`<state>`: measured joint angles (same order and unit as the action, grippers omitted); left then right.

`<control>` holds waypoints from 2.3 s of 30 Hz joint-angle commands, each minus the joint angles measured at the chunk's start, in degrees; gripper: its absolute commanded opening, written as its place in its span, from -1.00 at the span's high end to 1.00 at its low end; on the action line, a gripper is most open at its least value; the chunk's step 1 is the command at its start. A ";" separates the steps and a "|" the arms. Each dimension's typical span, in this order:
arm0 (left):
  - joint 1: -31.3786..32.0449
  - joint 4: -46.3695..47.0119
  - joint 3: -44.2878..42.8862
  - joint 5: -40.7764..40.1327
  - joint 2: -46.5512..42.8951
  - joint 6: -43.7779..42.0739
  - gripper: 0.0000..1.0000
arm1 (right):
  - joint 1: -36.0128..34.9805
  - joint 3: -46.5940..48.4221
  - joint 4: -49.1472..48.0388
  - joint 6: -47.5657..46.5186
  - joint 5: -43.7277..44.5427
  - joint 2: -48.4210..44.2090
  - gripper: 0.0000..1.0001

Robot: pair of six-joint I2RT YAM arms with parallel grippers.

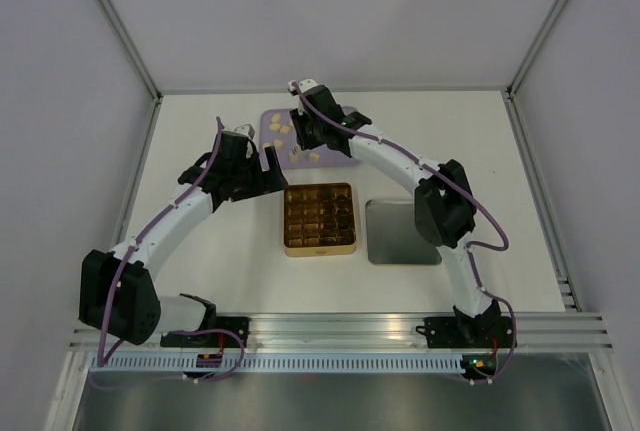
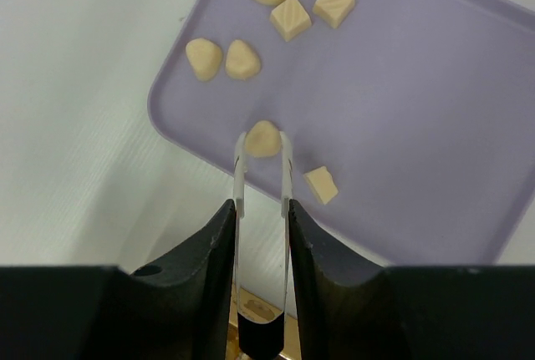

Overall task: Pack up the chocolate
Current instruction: Pick up the fake chocolate from the plate.

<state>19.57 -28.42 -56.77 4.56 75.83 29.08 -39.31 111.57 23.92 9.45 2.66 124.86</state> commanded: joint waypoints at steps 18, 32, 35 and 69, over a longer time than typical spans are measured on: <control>-0.32 0.65 -0.45 -0.16 -0.42 0.19 -0.99 | -5.69 14.02 7.89 6.63 17.30 7.85 0.21; -0.41 0.74 -0.36 -0.16 -0.95 0.19 -0.99 | -5.69 16.84 7.45 6.72 15.80 10.76 0.28; -0.32 0.74 -0.36 -0.07 -0.95 0.19 -0.99 | -5.69 16.84 7.89 6.72 16.50 10.06 0.35; -0.32 1.00 -0.36 0.28 -1.13 0.19 -0.99 | -5.87 15.96 11.67 7.16 13.69 5.13 0.24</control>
<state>19.57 -28.40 -56.77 4.58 75.85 29.08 -44.84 125.19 35.14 15.88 16.91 134.80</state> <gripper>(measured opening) 0.993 0.382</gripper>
